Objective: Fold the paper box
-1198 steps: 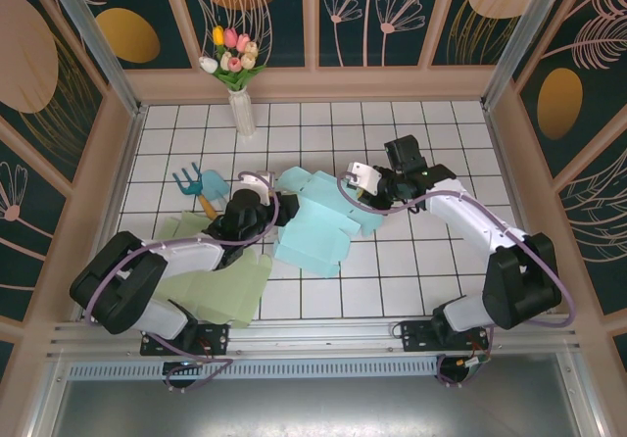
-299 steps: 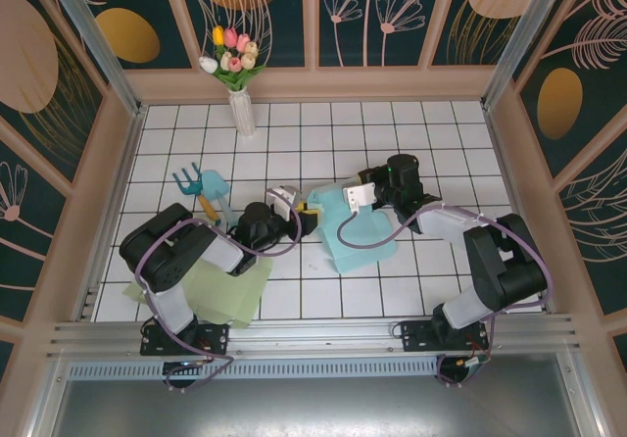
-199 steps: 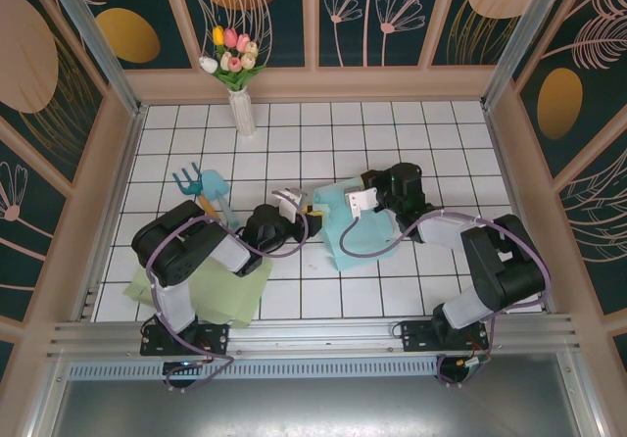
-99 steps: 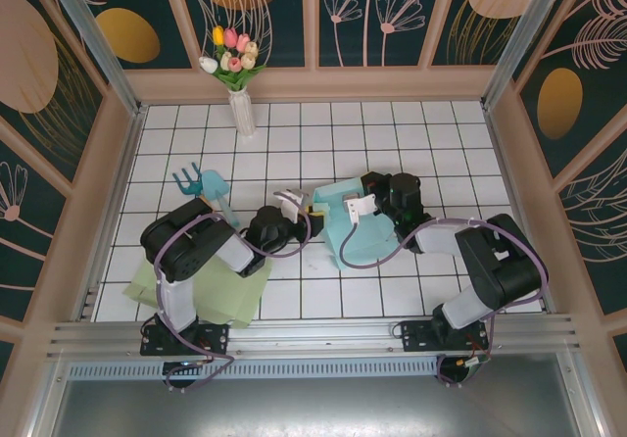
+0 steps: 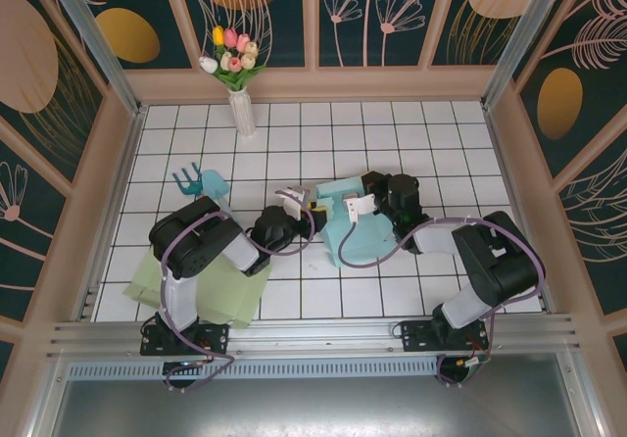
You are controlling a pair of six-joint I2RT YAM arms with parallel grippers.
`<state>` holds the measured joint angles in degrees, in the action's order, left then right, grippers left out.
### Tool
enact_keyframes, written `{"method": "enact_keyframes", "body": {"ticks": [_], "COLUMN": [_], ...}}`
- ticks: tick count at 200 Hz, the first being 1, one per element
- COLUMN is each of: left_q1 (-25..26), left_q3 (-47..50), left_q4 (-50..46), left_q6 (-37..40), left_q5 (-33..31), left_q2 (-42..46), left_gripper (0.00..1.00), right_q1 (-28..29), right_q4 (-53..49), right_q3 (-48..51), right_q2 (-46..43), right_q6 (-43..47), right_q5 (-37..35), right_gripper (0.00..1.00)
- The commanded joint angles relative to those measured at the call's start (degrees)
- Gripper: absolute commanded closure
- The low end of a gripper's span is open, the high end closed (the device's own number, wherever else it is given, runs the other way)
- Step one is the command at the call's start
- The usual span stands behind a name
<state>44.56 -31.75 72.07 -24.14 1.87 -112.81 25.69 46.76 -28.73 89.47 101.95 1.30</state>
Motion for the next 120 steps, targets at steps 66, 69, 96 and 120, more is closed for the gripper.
{"method": "enact_keyframes", "body": {"ticks": [66, 69, 96, 120], "left_q1": [0.42, 0.41, 0.52, 0.53], "left_q3": [-3.35, -3.51, -4.59, -4.63], "left_q4": [7.83, 7.82, 7.95, 6.78], "left_q6": [-2.84, -2.84, -3.44, -4.45], "left_q5": [-11.06, -11.22, -12.37, -17.39], "left_q2": [-4.82, -5.01, -6.47, -7.11], "left_gripper": [0.55, 0.56, 0.60, 0.65], "right_q1": [1.38, 1.46, 1.41, 1.39], "right_q4": [-2.35, -2.44, -2.54, -3.02], "right_q3": [1.42, 1.40, 1.13, 0.96], "right_q2": [2.54, 2.58, 3.23, 3.58], "right_q6": [2.02, 2.02, 1.76, 1.49], "right_q5": [-1.18, -1.18, -1.28, -1.47], "right_gripper": [1.00, 1.00, 1.00, 1.00]}}
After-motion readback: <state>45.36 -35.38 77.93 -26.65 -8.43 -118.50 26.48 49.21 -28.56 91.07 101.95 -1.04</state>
